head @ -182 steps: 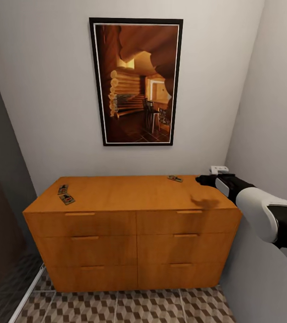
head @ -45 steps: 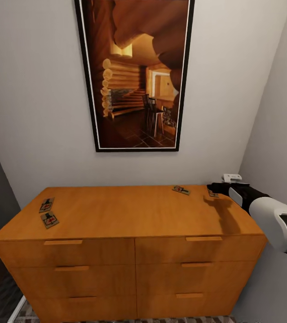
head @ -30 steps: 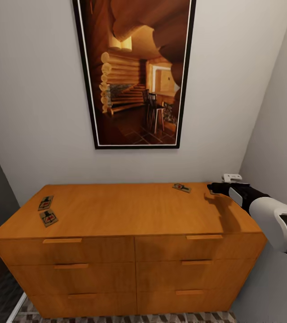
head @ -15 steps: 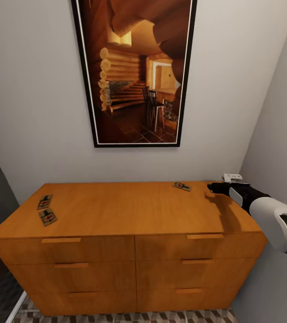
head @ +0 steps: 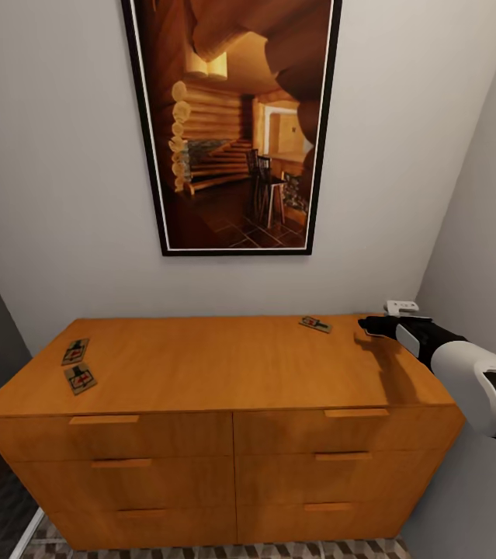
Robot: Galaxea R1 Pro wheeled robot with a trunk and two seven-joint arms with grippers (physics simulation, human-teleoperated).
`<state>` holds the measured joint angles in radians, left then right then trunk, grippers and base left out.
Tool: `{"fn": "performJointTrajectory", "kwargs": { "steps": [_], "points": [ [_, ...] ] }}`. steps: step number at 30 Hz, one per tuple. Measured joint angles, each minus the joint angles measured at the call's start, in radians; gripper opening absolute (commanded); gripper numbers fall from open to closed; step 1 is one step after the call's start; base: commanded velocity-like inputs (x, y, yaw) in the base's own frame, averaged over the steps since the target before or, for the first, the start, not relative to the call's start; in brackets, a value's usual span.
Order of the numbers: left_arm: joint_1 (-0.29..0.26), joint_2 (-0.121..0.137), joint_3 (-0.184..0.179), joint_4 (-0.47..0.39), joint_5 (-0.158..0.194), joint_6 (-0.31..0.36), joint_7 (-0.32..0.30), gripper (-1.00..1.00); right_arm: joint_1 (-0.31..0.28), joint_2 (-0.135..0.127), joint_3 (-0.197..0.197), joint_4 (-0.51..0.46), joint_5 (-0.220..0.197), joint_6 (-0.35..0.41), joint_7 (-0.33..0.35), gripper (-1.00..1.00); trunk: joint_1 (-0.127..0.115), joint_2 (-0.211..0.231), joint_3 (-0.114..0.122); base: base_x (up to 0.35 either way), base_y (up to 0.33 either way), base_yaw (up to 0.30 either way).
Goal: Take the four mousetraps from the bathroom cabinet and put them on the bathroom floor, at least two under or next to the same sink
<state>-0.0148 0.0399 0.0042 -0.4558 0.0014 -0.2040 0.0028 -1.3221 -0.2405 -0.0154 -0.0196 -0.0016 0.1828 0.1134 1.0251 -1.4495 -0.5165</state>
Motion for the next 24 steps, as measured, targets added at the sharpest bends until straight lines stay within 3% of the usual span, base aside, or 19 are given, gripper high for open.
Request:
{"fn": "performJointTrajectory", "kwargs": {
  "steps": [24],
  "points": [
    [0.0, 0.0, 0.0, 0.0, -0.003, 0.0, 0.0, 1.0, 0.0, 0.001, 0.0, 0.001, 0.0, 0.0, 0.0, 1.0, 0.0, 0.0, 0.0, 0.025, 0.0, 0.0]
  ]
}}
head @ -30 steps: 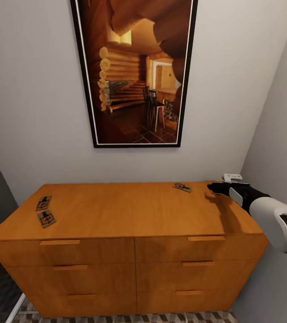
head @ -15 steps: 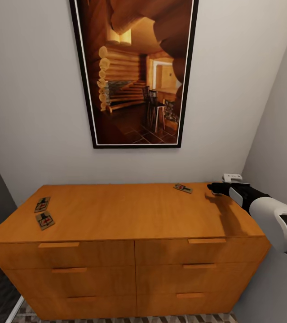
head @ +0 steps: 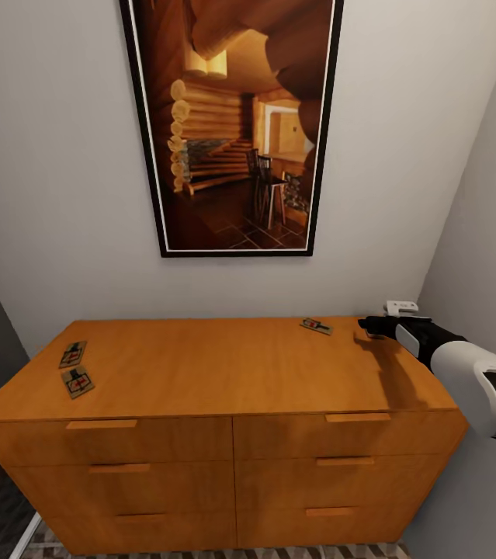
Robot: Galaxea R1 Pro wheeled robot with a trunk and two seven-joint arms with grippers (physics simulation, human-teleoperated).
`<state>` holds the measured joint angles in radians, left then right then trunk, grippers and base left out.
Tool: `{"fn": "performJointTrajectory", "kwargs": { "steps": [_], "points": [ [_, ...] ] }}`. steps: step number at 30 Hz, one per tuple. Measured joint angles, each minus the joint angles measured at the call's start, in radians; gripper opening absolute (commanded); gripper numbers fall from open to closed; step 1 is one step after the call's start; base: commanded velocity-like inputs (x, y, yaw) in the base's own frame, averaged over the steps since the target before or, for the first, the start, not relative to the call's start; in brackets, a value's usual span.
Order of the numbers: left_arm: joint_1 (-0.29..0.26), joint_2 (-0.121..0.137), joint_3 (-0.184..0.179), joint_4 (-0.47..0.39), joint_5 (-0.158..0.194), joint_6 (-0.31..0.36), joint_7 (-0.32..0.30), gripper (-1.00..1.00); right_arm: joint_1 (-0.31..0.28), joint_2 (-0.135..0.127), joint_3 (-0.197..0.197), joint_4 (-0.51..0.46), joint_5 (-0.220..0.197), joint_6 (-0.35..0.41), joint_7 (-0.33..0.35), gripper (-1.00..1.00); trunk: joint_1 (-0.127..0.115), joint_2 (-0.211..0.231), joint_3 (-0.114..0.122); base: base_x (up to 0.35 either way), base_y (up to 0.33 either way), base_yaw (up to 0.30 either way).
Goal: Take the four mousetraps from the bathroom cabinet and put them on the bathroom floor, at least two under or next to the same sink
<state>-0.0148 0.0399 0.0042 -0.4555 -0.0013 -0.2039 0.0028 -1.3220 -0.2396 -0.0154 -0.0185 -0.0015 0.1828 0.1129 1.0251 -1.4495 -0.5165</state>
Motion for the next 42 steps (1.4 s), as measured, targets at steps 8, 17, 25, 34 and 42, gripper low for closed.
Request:
{"fn": "performJointTrajectory", "kwargs": {
  "steps": [8, 17, 25, 34, 42],
  "points": [
    [0.0, 0.0, 0.0, 0.001, 0.0, 0.0, 0.0, 1.0, 0.0, 0.001, 0.001, 0.0, 0.0, 0.0, 0.0, 1.0, 0.0, 0.0, 0.0, 0.0, 0.0, 0.0],
    [0.0, 0.0, 0.0, 0.001, 0.0, 0.0, 0.0, 1.0, 0.0, 0.0, 0.0, 0.0, 0.0, 0.0, 0.0, 1.0, 0.0, 0.0, 0.0, 0.0, 0.0, 0.0],
    [0.0, 0.0, 0.0, 0.001, 0.0, 0.0, 0.0, 1.0, 0.008, -0.003, 0.0, 0.0, 0.0, -0.014, 0.0, 1.0, 0.0, 0.0, 0.0, 0.0, 0.0, 0.0],
    [0.0, 0.0, 0.0, 0.001, 0.002, 0.0, 0.0, 1.0, 0.026, -0.015, 0.0, 0.0, 0.0, -0.042, 0.0, 1.0, 0.0, 0.0, 0.0, 0.0, 0.0, 0.0],
    [0.0, 0.0, 0.0, 0.001, 0.003, 0.0, 0.0, 1.0, 0.027, -0.015, 0.0, 0.0, -0.001, -0.042, -0.001, 1.0, 0.0, 0.0, 0.0, 0.0, 0.0, 0.0]
  ]
}}
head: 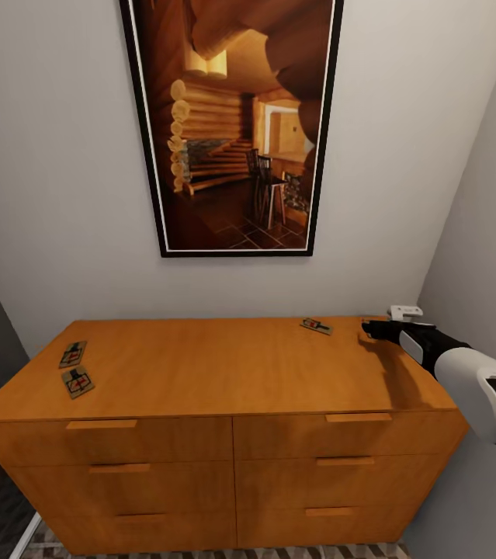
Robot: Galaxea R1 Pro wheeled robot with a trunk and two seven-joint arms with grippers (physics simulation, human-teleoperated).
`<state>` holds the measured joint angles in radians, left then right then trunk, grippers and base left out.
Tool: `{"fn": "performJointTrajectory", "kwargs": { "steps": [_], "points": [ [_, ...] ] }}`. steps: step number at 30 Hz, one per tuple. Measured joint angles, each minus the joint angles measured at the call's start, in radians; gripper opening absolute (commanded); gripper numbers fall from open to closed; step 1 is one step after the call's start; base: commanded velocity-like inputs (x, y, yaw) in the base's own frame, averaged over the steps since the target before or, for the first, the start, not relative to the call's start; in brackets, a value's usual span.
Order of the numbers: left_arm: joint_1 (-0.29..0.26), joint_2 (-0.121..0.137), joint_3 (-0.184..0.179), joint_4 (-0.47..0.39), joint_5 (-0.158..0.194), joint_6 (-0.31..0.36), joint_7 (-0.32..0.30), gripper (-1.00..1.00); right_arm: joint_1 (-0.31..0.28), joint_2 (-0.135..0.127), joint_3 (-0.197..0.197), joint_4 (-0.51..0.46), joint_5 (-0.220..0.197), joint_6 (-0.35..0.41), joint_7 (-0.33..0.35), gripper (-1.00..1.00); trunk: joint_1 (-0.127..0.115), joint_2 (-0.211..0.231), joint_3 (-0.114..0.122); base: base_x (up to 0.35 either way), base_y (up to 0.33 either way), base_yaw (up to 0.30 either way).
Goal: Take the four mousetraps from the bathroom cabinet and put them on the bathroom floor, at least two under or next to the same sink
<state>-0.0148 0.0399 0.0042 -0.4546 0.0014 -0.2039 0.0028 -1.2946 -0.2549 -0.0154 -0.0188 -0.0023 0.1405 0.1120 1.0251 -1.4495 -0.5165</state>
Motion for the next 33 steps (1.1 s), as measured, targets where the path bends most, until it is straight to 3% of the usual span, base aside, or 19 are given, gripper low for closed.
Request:
{"fn": "performJointTrajectory", "kwargs": {
  "steps": [19, 33],
  "points": [
    [0.0, -0.001, 0.0, 0.0, 0.0, 0.0, 0.0, 1.0, 0.0, 0.001, 0.0, -0.001, 0.0, 0.005, 0.041, 1.0, 0.0, 0.0, -0.001, 0.0, 0.0, 0.0],
    [0.0, -0.002, 0.0, 0.0, 0.0, 0.0, 0.0, 1.0, 0.0, 0.0, 0.0, -0.001, 0.0, 0.004, 0.044, 1.0, 0.0, 0.0, -0.017, 0.0, 0.0, 0.0]
  ]
}}
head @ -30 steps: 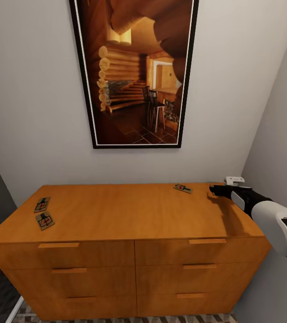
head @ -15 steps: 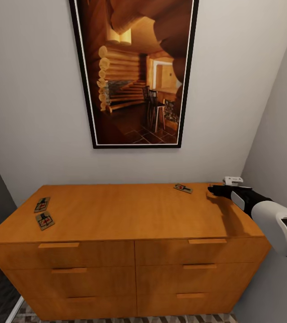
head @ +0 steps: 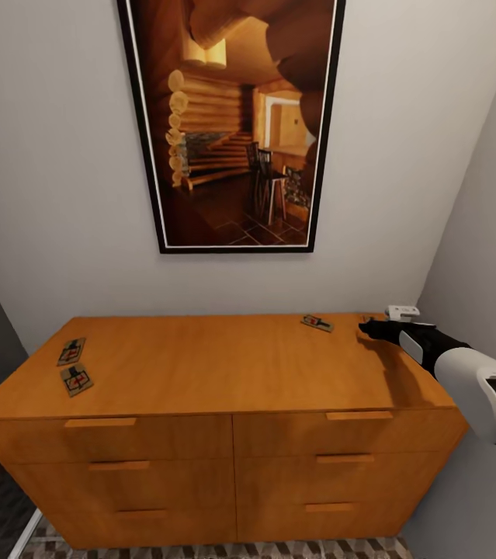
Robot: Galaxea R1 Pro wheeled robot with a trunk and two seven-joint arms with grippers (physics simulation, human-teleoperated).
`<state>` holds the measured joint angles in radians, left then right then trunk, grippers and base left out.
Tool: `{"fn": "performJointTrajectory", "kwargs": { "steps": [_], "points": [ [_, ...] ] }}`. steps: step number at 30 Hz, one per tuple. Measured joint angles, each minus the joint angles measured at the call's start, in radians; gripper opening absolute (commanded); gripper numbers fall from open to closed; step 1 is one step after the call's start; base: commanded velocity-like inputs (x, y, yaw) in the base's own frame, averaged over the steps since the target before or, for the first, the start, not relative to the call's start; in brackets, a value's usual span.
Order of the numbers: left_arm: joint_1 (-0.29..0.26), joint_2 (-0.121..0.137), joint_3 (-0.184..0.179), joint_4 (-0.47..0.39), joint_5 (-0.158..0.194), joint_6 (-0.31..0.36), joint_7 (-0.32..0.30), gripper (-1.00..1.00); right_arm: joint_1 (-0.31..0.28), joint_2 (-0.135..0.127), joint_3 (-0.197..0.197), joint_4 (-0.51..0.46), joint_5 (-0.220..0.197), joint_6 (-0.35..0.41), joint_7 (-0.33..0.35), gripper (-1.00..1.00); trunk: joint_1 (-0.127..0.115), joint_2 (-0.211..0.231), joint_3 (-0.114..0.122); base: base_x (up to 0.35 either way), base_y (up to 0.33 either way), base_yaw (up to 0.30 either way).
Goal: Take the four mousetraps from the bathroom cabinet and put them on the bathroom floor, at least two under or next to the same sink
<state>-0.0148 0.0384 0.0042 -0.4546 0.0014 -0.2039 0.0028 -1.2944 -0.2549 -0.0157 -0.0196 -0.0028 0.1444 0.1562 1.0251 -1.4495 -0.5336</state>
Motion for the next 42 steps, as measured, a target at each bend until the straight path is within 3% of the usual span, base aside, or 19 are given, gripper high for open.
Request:
{"fn": "performJointTrajectory", "kwargs": {
  "steps": [28, 42],
  "points": [
    [0.0, -0.001, 0.0, 0.014, -0.003, 0.0, 0.0, 1.0, 0.001, -0.003, -0.001, 0.0, 0.001, -0.005, 0.001, 1.0, 0.0, 0.0, -0.014, 0.0, 0.0, 0.0],
    [0.0, -0.001, 0.0, 0.014, -0.003, 0.0, 0.0, 1.0, 0.001, -0.032, -0.001, 0.0, 0.001, -0.003, 0.077, 1.0, 0.0, 0.0, -0.014, 0.0, 0.0, 0.0]
  ]
}}
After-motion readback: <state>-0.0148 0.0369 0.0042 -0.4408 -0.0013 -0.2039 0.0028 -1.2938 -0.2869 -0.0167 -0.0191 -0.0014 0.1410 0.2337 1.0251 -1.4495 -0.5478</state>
